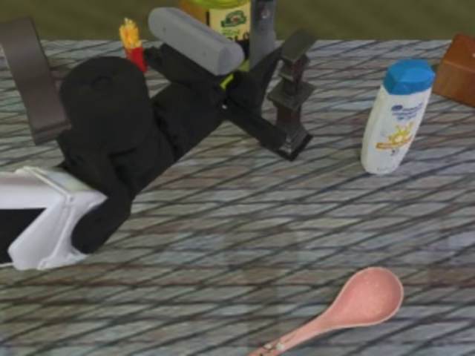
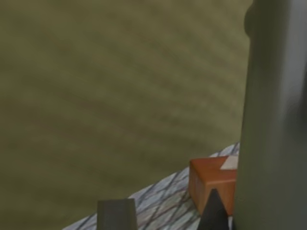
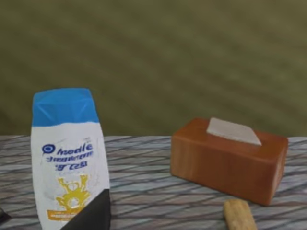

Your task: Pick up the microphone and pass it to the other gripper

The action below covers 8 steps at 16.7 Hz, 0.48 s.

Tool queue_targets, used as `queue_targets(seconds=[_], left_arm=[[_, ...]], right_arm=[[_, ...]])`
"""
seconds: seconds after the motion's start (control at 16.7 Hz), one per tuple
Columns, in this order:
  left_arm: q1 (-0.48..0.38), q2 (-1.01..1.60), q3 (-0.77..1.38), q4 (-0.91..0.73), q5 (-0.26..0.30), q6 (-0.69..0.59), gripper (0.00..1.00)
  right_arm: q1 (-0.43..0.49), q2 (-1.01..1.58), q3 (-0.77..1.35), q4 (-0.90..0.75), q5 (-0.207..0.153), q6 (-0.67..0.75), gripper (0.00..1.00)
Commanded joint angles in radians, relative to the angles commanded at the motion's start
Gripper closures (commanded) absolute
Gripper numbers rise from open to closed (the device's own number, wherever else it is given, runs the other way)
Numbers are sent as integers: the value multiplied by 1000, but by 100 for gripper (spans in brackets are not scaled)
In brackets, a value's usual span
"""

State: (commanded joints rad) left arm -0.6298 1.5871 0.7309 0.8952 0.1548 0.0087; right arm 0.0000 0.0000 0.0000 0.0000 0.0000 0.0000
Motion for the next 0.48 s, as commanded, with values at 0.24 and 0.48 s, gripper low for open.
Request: queue_targets(seconds=[0.24, 0.48], left_arm=[[0, 0, 0, 0, 0, 0, 100], [0, 0, 0, 0, 0, 0, 100]], right_arm=[[1, 1, 1, 1, -1, 0, 0], [38, 108, 75, 68, -70, 4, 0]])
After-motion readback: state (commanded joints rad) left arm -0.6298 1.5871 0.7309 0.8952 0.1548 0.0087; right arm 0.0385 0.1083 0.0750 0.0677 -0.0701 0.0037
